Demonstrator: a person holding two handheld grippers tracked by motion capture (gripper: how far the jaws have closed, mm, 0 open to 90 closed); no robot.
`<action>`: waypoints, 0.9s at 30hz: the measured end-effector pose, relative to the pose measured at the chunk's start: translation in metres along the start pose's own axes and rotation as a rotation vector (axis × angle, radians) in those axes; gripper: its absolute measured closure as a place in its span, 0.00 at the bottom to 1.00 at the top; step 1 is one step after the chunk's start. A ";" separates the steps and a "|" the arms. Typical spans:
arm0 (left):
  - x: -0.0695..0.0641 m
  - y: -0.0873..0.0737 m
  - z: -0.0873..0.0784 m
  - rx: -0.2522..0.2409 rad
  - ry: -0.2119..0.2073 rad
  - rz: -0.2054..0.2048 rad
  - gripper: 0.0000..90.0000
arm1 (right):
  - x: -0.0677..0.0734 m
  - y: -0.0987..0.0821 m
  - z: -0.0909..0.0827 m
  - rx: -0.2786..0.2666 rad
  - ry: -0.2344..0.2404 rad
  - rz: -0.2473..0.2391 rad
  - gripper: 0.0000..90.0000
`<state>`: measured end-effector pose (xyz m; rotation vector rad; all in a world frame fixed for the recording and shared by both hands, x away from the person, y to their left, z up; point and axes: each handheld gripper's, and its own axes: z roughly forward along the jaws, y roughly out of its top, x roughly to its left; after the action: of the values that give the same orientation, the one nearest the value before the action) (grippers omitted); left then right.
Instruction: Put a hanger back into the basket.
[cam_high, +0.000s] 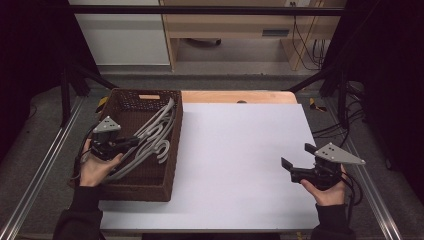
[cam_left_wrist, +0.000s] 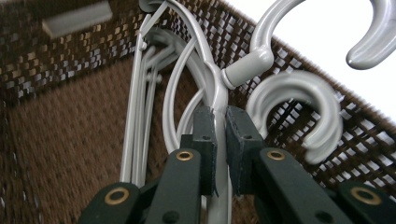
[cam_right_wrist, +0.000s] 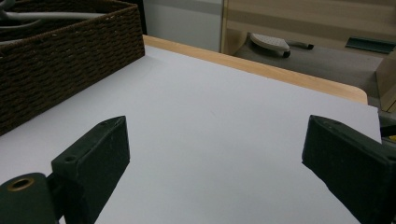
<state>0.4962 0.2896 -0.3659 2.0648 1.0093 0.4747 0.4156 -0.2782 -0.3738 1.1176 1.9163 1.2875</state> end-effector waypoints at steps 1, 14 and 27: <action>-0.001 -0.001 0.003 0.014 0.008 0.007 0.91 | 0.000 0.000 0.000 0.000 0.000 0.000 0.09; -0.012 0.005 -0.007 0.007 0.080 0.014 0.65 | -0.001 0.001 -0.003 -0.012 -0.001 0.006 0.08; -0.031 -0.007 -0.057 -0.291 0.076 -0.052 0.24 | 0.001 0.002 -0.003 -0.029 -0.015 0.012 0.05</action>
<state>0.4386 0.2954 -0.3349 1.7695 0.9735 0.6371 0.4134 -0.2783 -0.3713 1.1226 1.8766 1.3051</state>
